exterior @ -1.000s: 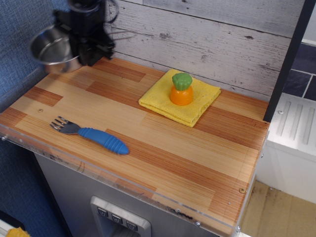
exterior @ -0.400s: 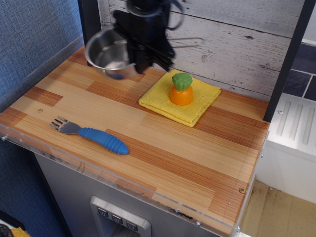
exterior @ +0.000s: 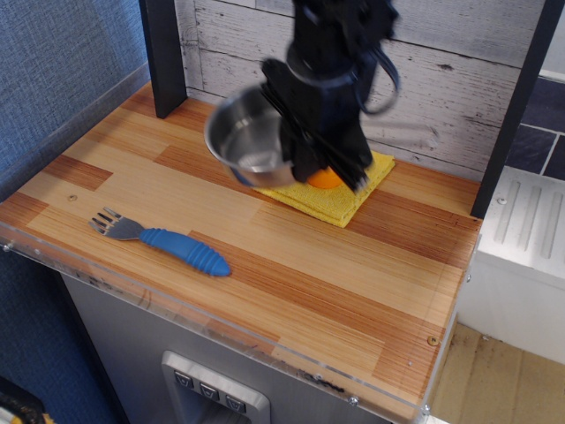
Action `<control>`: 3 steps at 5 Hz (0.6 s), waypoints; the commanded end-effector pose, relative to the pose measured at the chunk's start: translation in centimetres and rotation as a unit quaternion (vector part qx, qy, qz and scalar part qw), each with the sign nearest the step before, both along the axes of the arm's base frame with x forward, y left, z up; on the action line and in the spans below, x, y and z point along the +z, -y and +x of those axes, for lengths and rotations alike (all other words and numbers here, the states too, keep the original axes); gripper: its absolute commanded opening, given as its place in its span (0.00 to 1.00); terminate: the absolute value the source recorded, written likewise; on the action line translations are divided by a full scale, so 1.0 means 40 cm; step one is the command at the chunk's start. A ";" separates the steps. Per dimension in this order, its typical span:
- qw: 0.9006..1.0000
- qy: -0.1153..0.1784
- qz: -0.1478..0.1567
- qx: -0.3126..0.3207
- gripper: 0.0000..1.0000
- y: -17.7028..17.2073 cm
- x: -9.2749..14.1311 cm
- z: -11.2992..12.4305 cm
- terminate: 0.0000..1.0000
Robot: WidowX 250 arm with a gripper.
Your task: Place the silver pot on the front right corner of the table.
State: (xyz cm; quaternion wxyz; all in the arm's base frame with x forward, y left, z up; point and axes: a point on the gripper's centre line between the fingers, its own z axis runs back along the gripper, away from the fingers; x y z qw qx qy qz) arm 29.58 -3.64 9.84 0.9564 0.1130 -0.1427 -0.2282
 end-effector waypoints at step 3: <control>0.991 -0.029 0.037 -0.125 0.00 0.139 -0.109 -0.082 0.00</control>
